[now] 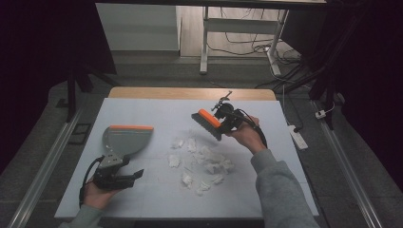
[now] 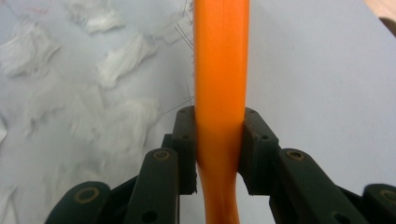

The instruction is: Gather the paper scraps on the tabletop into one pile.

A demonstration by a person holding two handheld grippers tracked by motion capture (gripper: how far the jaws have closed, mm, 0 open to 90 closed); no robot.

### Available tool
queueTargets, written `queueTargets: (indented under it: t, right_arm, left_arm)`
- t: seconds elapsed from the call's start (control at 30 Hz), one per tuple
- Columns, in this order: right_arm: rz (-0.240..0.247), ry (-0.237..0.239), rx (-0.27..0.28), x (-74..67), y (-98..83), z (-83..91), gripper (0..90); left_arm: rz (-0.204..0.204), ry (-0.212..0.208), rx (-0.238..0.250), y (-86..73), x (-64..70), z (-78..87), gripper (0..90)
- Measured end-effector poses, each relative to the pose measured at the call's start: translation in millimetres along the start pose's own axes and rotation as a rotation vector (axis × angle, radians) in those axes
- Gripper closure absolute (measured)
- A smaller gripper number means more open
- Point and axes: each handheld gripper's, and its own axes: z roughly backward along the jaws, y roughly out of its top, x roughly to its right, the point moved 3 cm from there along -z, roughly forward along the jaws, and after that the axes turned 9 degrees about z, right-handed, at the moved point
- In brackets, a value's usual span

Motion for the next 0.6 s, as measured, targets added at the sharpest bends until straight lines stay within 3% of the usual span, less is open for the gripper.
queueTargets:
  t: [0.27, 0.43, 0.5, 0.6]
  right_arm:
    - [0.051, -0.008, -0.042, 16.8, 30.6, -28.7, 70.6]
    - [0.04, -0.022, -0.082, 26.5, 35.6, -50.4, 70.6]
    - [0.031, -0.018, -0.063, 30.2, 38.6, -53.0, 70.6]
    - [0.049, -0.018, -0.084, 31.5, 43.0, -55.3, 70.6]
  left_arm:
    - [0.002, -0.011, 0.0, 2.8, -5.5, -4.5, 28.3]
    - [0.005, -0.014, 0.01, 1.6, -5.9, -1.3, 28.3]
    - [0.009, -0.014, 0.011, 1.2, -7.2, -1.2, 28.3]
    - [0.016, -0.013, 0.007, 0.8, -8.6, -2.3, 28.3]
